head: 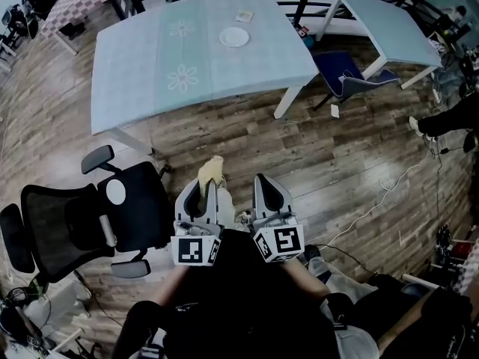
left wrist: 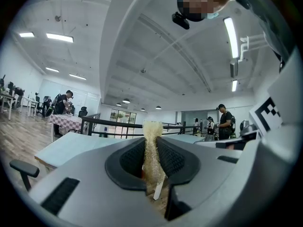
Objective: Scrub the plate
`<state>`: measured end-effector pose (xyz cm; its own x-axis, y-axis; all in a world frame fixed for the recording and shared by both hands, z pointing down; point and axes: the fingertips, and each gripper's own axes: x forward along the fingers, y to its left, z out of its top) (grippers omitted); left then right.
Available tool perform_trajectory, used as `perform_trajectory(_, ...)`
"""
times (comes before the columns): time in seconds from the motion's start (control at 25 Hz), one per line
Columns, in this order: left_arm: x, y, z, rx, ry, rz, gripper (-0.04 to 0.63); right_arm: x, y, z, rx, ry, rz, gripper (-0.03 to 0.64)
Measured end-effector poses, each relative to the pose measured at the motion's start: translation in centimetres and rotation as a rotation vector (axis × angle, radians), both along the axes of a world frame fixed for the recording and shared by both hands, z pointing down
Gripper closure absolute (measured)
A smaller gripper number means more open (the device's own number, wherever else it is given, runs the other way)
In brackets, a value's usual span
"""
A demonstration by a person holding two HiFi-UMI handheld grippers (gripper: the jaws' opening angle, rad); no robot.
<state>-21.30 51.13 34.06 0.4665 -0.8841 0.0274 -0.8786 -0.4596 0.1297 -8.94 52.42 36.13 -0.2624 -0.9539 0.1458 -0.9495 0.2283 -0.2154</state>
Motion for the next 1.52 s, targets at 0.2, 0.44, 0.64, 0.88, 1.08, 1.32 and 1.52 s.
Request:
perform_trajectory(0.2, 0.0, -3.4, -0.2, 0.007, 0.011, 0.004, 0.526, -0.4, -3.1, -0.5, 0.012, 0.015, -0.004, 0.608)
perform_trajectory(0.44, 0.9, -9.0, -1.2, 0.032, 0.024, 0.016, 0.526, 0.1, -8.1, -1.0, 0.017, 0.018, 0.007, 0.608)
perform_trajectory(0.64, 1.7, -12.7, -1.7, 0.051, 0.016, 0.044, 0.526, 0.4, -11.9, -1.2, 0.021, 0.013, 0.023, 0.607)
perform_trajectory(0.88, 0.1, -16.6, -1.9, 0.054, 0.012, 0.052, 0.526, -1.1, -15.6, -1.5, 0.024, 0.021, 0.027, 0.607)
perform_trajectory(1.08, -0.4, -19.2, -1.9, 0.061, 0.014, 0.079, 0.526, -2.1, -18.3, -1.5, 0.028, 0.031, 0.036, 0.607)
perform_trajectory(1.32, -1.7, -21.9, -1.6, 0.054, 0.021, 0.090, 0.526, -3.8, -20.8, -1.5, 0.030, 0.044, 0.035, 0.607)
perform_trajectory(1.52, -2.3, -23.5, -1.2, 0.050, 0.033, 0.096, 0.526, -4.3, -22.2, -1.2, 0.026, 0.060, 0.044, 0.607)
